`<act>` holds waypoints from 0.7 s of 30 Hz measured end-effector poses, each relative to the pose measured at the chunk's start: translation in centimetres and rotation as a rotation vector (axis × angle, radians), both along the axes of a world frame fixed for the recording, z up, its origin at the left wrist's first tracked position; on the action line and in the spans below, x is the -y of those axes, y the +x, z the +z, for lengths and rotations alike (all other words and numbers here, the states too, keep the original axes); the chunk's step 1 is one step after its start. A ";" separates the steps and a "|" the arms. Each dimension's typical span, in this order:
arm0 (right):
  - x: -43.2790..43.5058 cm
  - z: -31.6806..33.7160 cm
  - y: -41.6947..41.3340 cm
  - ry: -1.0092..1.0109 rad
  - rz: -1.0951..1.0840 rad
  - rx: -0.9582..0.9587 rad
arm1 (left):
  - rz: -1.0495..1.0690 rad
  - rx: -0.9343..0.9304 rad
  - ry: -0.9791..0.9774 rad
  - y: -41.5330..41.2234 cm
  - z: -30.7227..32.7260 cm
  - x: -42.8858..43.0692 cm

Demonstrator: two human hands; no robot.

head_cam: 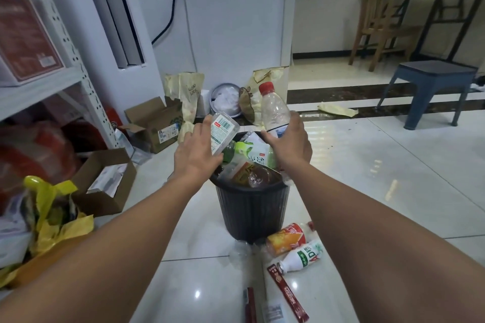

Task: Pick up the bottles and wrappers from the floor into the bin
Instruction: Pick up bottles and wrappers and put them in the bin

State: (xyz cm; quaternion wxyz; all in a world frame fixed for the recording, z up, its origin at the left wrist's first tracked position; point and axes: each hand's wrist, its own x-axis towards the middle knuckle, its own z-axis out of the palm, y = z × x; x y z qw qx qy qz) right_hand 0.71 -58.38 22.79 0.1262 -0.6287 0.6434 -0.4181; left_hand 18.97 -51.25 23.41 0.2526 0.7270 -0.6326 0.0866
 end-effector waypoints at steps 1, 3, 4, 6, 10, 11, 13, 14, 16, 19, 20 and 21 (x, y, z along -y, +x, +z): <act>0.7 -0.1 0.3 -0.019 0.011 0.000 | -0.001 0.000 0.000 0.3 -0.1 0.6; 1.9 -0.3 0.7 -0.056 0.039 0.002 | -0.004 0.006 0.001 1.0 -0.4 1.4; 2.5 -0.4 1.0 -0.071 0.056 0.004 | -0.003 0.012 -0.001 1.4 -0.6 1.8; 3.4 -0.8 1.6 -0.082 0.086 -0.011 | 0.003 0.017 -0.006 2.1 -0.8 2.6; 4.4 -2.6 2.8 -0.019 0.127 -0.060 | 0.009 0.046 -0.009 3.5 -1.2 3.5; 4.5 -3.2 3.0 -0.015 0.134 -0.079 | 0.007 0.057 -0.009 3.8 -1.3 3.6; 4.8 -3.8 3.1 -0.018 0.150 -0.127 | 0.002 0.072 -0.013 4.3 -1.5 3.6; 5.1 -4.1 3.3 -0.014 0.159 -0.157 | 0.003 0.073 -0.014 4.6 -1.6 3.6; 5.5 -4.3 3.6 0.003 0.163 -0.229 | 0.013 0.076 -0.008 5.0 -1.6 3.6; 5.6 -5.1 4.5 0.024 0.197 -0.358 | 0.024 0.078 0.002 5.4 -1.8 3.7; 5.5 -5.5 4.8 0.018 0.218 -0.406 | 0.026 0.080 0.001 5.4 -1.8 3.9; 5.5 -6.0 5.1 0.009 0.232 -0.451 | 0.028 0.081 0.003 5.4 -1.7 4.0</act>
